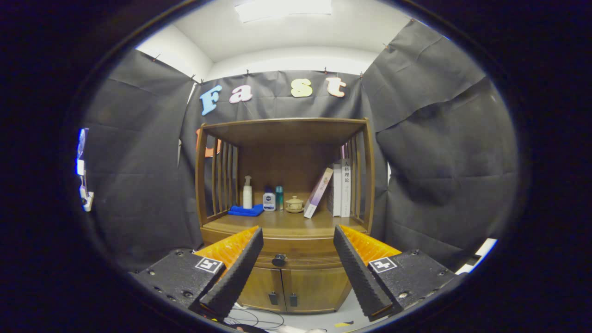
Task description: Pull open the drawer, take out the items inside it, and place them on the countertop above the cabinet.
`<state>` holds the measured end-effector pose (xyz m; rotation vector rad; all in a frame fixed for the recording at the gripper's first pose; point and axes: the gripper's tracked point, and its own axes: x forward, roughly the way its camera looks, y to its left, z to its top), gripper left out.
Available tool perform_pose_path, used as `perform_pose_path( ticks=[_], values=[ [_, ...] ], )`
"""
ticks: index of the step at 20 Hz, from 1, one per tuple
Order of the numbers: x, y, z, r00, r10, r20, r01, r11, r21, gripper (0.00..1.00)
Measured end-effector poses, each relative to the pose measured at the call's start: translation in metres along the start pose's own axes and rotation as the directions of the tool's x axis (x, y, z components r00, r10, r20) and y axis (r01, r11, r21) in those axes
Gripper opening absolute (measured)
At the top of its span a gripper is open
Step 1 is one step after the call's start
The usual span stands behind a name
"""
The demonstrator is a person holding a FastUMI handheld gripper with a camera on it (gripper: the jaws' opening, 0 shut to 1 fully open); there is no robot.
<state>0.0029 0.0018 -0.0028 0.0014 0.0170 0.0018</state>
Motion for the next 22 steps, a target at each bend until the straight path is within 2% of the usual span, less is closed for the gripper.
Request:
perform_pose_path(
  ticks=[10, 22],
  values=[
    [0.029, 0.011, -0.041, 0.997, 0.029, -0.065, -0.028, 0.999, 0.027, 1.0],
    [0.108, 0.02, -0.125, 0.984, 0.039, -0.174, -0.029, 0.998, 0.062, 1.0]
  ],
)
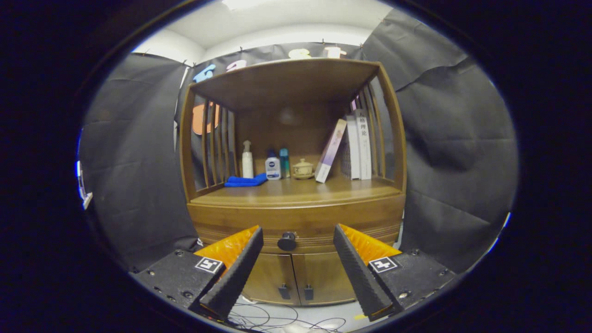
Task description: Pull open the drawer, take out the items inside it, and place them on the countertop above the cabinet.
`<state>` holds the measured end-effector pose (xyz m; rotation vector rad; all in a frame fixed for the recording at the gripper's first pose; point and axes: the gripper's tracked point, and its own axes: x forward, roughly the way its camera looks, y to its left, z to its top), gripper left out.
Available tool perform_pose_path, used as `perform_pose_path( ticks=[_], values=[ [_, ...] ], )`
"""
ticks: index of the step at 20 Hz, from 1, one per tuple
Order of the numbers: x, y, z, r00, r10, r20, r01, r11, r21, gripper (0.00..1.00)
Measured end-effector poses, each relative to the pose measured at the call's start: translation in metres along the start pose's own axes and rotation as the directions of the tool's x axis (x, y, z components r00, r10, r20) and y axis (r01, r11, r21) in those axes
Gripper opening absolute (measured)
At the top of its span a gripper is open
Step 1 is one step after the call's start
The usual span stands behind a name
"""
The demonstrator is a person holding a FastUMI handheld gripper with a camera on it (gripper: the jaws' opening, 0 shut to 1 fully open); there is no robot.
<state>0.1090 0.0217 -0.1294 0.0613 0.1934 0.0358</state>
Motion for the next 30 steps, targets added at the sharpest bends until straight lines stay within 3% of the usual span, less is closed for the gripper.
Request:
perform_pose_path(
  ticks=[9, 19, 21, 29, 30],
  values=[
    [0.09, 0.015, -0.045, 0.999, -0.027, -0.039, 0.025, 0.998, -0.053, 1.0],
    [0.143, 0.02, -0.071, 0.995, -0.062, -0.077, 0.054, 0.993, -0.104, 1.0],
    [0.147, 0.017, -0.069, 0.994, -0.074, -0.077, 0.067, 0.993, -0.096, 0.96],
    [0.152, 0.018, -0.082, 0.991, -0.083, -0.109, 0.081, 0.997, -0.02, 0.53],
    [0.153, 0.013, -0.081, 0.99, -0.091, -0.112, 0.089, 0.996, -0.018, 0.52]
  ],
)
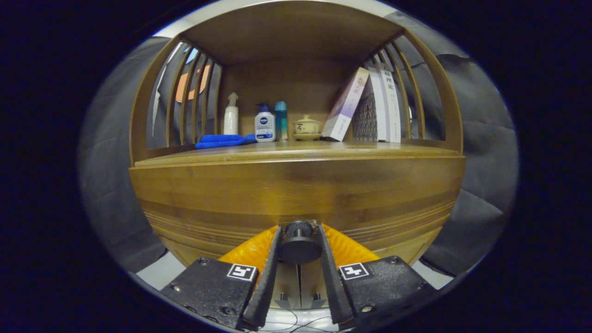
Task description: Pull open the drawer, take out the items inside it, and place them on the countertop above the cabinet.
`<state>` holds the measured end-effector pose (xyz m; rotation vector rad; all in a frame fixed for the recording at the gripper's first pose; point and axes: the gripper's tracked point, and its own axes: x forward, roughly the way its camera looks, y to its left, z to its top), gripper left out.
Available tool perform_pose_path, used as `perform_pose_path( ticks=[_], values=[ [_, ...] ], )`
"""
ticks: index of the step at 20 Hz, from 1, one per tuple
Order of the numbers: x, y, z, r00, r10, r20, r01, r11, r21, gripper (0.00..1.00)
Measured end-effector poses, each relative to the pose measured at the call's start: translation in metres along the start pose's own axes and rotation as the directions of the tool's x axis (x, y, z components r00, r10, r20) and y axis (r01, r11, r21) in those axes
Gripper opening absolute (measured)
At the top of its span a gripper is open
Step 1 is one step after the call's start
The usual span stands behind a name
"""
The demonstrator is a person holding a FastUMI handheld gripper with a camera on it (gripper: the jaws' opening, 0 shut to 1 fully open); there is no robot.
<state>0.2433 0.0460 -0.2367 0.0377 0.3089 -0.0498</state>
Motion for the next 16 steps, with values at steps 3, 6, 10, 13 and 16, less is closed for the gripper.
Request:
perform_pose_path(
  ticks=[3, 6, 10, 13, 16],
  values=[
    [-0.002, 0.001, 0.002, 1.0, 0.01, 0.007, -0.01, 1.0, 0.003, 0.47],
    [-0.002, 0.001, 0.002, 1.0, 0.011, 0.0, -0.011, 1.0, 0.004, 0.44],
    [-0.005, 0.001, 0.002, 1.0, 0.002, -0.001, -0.002, 1.0, -0.018, 0.44],
    [-0.01, 0.0, 0.001, 1.0, 0.002, -0.002, -0.002, 1.0, -0.021, 0.42],
    [-0.021, 0.0, 0.0, 1.0, 0.007, 0.0, -0.007, 1.0, -0.018, 0.42]
  ],
)
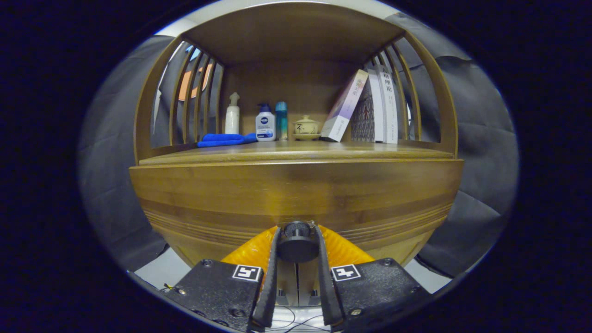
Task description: Pull open the drawer, take out the items inside it, and place them on the countertop above the cabinet.
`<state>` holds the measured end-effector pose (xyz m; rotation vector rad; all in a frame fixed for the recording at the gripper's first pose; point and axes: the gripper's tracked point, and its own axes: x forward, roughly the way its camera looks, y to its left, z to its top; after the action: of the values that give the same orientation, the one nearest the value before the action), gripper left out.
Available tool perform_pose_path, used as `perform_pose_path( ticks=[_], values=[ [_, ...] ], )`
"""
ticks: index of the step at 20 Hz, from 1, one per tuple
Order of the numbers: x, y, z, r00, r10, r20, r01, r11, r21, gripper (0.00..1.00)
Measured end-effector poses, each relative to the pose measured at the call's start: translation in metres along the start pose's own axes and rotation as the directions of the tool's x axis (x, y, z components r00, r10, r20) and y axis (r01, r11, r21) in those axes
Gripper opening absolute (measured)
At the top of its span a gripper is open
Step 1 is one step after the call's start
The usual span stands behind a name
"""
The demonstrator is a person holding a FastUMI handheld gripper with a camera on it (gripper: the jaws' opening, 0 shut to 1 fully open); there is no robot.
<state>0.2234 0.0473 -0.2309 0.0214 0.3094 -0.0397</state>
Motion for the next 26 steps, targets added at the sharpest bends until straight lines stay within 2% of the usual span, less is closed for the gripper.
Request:
perform_pose_path(
  ticks=[26],
  values=[
    [-0.088, -0.008, -0.019, 0.998, 0.047, 0.029, -0.047, 0.999, 0.003, 0.42]
  ],
)
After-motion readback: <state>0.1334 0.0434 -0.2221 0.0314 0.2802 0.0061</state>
